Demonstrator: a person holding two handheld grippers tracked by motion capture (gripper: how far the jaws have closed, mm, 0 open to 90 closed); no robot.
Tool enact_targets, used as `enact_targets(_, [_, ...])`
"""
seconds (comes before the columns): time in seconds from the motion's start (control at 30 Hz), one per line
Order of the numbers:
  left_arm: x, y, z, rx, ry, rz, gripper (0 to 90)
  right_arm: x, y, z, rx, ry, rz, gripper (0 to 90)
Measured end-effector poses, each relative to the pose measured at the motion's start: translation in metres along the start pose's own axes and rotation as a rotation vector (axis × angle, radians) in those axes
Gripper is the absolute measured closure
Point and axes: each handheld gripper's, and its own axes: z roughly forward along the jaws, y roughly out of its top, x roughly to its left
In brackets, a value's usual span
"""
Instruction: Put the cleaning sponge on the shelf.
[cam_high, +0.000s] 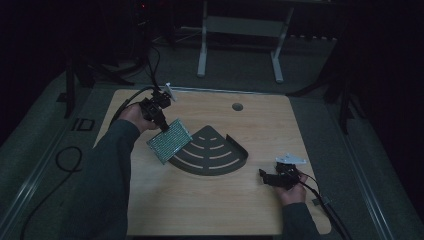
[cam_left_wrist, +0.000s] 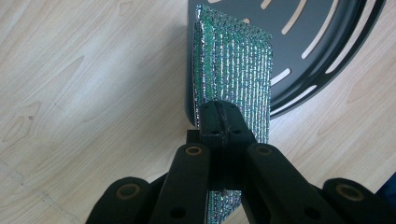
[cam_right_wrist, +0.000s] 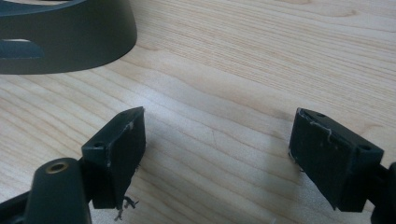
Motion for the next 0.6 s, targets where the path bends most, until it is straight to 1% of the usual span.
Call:
enact_targets(0.1, [0.000,0.003,0.004,0.002,0.000,0.002,90.0,0.000,0.000,0.000,-0.001,0.000,-0.002,18.3])
enact_targets(0.17, [0.000,0.006,0.006,0.007,-0.002,-0.006,90.0,0.000,0.000,0.000,-0.001,0.000,-0.003,18.3])
enact_targets(0.37, [0.000,0.011,0.011,0.008,0.004,-0.011,90.0,0.000,0.000,0.000,-0.001,0.000,-0.003,18.3])
enact_targets(0.6, [0.000,0.017,0.016,0.007,0.013,-0.030,90.0,0.000,0.000,0.000,0.000,0.000,0.000,18.3])
